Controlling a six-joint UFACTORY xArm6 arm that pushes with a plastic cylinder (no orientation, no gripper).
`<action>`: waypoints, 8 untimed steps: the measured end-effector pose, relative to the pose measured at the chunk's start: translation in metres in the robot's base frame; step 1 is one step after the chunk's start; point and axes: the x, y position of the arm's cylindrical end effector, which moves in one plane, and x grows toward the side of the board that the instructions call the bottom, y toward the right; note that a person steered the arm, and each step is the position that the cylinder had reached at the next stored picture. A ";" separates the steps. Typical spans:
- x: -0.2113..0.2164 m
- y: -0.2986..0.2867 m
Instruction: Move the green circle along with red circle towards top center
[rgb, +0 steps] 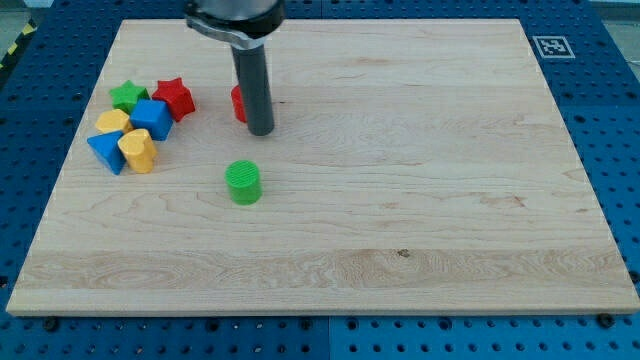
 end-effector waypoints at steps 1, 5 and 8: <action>0.016 0.061; 0.141 -0.009; 0.089 -0.003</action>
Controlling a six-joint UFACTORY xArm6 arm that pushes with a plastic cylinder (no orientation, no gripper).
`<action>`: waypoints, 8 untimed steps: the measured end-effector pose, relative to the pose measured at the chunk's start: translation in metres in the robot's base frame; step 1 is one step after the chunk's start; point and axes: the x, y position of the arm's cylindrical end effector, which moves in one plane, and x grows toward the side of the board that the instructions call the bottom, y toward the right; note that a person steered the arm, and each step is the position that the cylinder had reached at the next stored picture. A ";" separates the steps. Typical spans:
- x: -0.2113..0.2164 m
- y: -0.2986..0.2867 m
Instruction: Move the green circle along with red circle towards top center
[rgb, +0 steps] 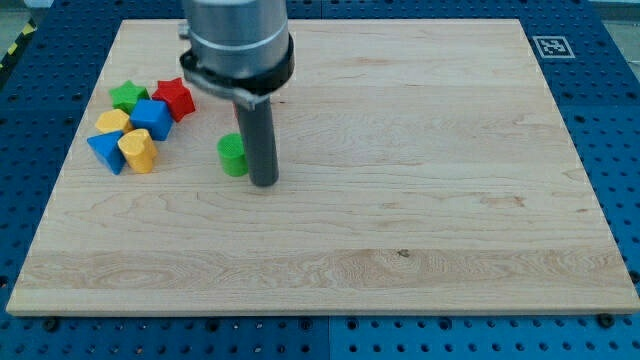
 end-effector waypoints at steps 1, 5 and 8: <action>0.029 -0.030; -0.121 -0.033; -0.119 0.000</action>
